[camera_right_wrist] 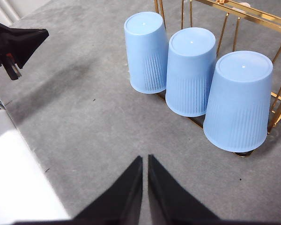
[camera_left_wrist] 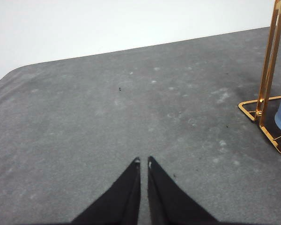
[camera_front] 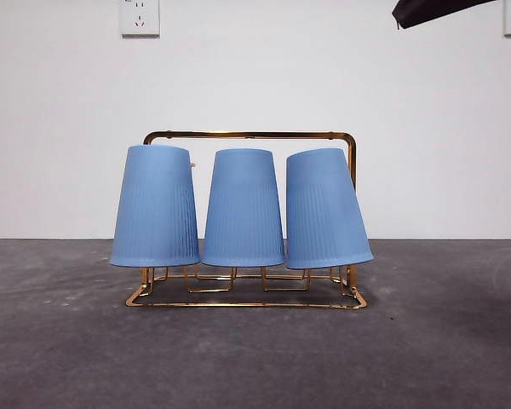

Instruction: Pick the top cup and place it on cupholder, pick up the mid cup and place it on cupholder, last pick the bottom cup and place it on cupholder.

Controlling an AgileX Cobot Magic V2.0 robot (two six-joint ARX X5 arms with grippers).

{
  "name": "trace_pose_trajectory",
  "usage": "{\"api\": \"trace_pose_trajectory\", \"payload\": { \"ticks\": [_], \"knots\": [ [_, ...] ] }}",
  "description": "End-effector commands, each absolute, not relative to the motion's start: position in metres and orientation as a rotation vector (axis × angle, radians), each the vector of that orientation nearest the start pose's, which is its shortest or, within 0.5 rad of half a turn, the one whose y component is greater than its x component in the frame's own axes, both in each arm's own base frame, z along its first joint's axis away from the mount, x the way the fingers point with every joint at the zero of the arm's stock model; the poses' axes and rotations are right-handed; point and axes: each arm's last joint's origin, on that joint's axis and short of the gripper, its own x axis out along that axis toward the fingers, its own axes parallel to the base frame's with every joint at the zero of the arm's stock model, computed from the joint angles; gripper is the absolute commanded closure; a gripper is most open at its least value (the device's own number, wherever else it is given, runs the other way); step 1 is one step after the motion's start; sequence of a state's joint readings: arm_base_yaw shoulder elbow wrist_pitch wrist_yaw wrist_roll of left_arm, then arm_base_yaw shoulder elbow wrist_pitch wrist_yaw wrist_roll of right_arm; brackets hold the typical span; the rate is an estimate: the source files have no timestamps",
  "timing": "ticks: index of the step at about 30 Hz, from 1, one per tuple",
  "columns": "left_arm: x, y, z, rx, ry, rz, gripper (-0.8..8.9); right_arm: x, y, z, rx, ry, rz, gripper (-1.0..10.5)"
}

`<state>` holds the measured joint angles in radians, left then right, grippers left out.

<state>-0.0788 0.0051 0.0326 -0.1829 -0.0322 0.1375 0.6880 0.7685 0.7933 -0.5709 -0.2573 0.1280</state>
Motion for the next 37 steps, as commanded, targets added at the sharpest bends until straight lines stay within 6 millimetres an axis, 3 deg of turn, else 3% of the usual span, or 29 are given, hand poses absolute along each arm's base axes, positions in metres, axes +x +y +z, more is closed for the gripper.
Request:
{"api": "trace_pose_trajectory", "payload": {
  "ticks": [1,18,21,26,31,37],
  "knots": [
    [0.095,-0.006,0.149,0.139,0.175,-0.052,7.95,0.116,0.107,0.307,-0.003,0.598,0.891,9.3],
    [0.095,-0.006,0.149,0.139,0.175,-0.052,7.95,0.117,0.105,0.307,-0.053,0.568,0.878,9.3],
    [0.095,-0.006,0.149,0.139,0.175,-0.052,7.95,0.121,0.094,0.309,-0.114,0.51,0.802,9.3],
    [0.095,-0.006,0.149,0.139,0.175,-0.053,7.95,0.118,0.06,0.308,-0.043,0.355,0.634,9.3],
    [0.095,-0.006,0.149,0.139,0.175,-0.055,7.95,0.106,0.027,0.286,-0.02,0.178,0.403,9.3],
    [0.095,-0.006,0.149,0.139,0.175,-0.055,7.95,0.095,0.01,0.245,-0.03,0.05,0.246,9.3]
  ]
}}
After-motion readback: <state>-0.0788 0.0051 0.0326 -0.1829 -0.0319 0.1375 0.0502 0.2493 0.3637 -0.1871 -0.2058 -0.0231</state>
